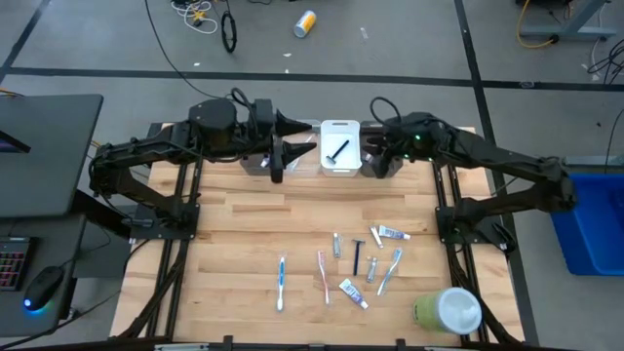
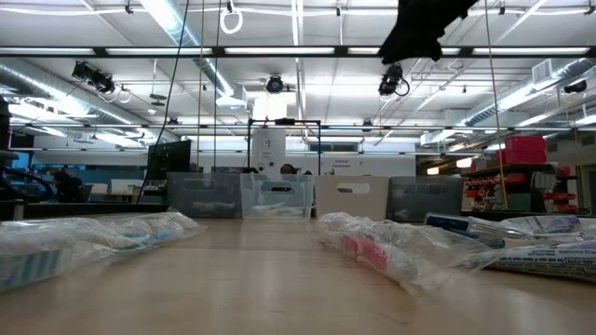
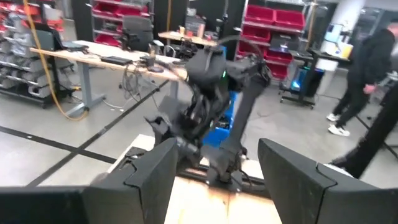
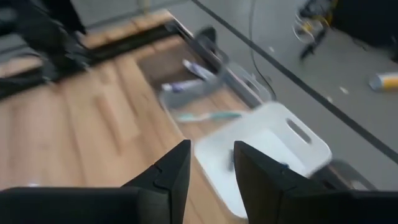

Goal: Pick & Place Travel size toiletries
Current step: Put the blue toothbrush into the transparent bin

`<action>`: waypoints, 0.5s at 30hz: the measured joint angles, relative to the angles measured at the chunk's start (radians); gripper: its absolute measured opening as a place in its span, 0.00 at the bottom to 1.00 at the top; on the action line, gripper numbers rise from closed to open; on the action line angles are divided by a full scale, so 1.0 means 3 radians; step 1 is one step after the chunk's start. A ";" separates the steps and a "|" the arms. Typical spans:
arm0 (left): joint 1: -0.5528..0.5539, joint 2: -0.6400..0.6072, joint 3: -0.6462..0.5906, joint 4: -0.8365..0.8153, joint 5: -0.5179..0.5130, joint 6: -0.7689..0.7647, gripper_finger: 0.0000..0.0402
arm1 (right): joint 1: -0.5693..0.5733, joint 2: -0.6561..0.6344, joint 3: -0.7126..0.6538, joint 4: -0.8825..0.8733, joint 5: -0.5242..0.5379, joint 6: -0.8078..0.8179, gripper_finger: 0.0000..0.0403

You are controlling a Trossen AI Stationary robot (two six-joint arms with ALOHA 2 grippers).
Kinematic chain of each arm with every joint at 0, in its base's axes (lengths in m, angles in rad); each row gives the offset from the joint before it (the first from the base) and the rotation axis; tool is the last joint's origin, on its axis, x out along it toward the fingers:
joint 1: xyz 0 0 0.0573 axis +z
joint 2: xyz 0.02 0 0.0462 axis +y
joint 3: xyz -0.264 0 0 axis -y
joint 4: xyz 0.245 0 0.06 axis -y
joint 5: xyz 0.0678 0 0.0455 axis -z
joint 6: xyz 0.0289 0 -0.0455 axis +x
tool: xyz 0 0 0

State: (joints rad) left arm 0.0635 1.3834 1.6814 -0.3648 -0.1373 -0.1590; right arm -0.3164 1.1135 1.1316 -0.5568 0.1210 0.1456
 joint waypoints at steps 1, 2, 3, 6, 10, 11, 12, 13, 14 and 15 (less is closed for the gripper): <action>0.0000 0.0000 0.0000 -0.0045 0.0034 -0.0001 0.58 | 0.0052 -0.0036 0.0000 0.0039 0.0000 -0.0013 0.32; 0.0000 0.0000 0.0000 -0.0104 0.0060 -0.0001 0.58 | 0.0098 -0.0070 0.0000 0.0076 0.0002 -0.0015 0.32; -0.0001 0.0000 0.0000 -0.0172 0.0077 -0.0002 0.58 | 0.0138 -0.0098 -0.0001 0.0110 0.0000 -0.0014 0.33; -0.0023 0.0000 0.0000 -0.0378 0.0084 -0.0014 0.58 | 0.0239 -0.0169 0.0000 0.0192 0.0000 -0.0014 0.33; -0.0094 0.0029 -0.0001 -0.0644 0.0081 -0.0031 0.55 | 0.0320 -0.0206 0.0000 0.0229 0.0003 0.0018 0.33; -0.0114 0.0032 -0.0002 -0.0744 0.0082 -0.0033 0.54 | 0.0335 -0.0207 0.0000 0.0229 0.0003 0.0023 0.33; -0.0134 0.0033 -0.0003 -0.0829 0.0081 -0.0032 0.53 | 0.0350 -0.0207 0.0000 0.0229 0.0003 0.0023 0.32; -0.0157 0.0038 -0.0003 -0.0900 0.0077 -0.0038 0.52 | 0.0360 -0.0207 0.0000 0.0229 0.0003 0.0023 0.32; -0.0180 0.0052 -0.0011 -0.0942 0.0072 -0.0057 0.51 | 0.0372 -0.0207 0.0000 0.0229 0.0003 0.0023 0.32; -0.0195 0.0060 -0.0033 -0.0988 0.0067 -0.0072 0.50 | 0.0385 -0.0207 0.0000 0.0233 0.0003 0.0023 0.32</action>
State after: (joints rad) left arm 0.0049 1.4013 1.6713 -0.6614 -0.1173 -0.1807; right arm -0.2008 1.0515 1.1316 -0.4869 0.1219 0.1524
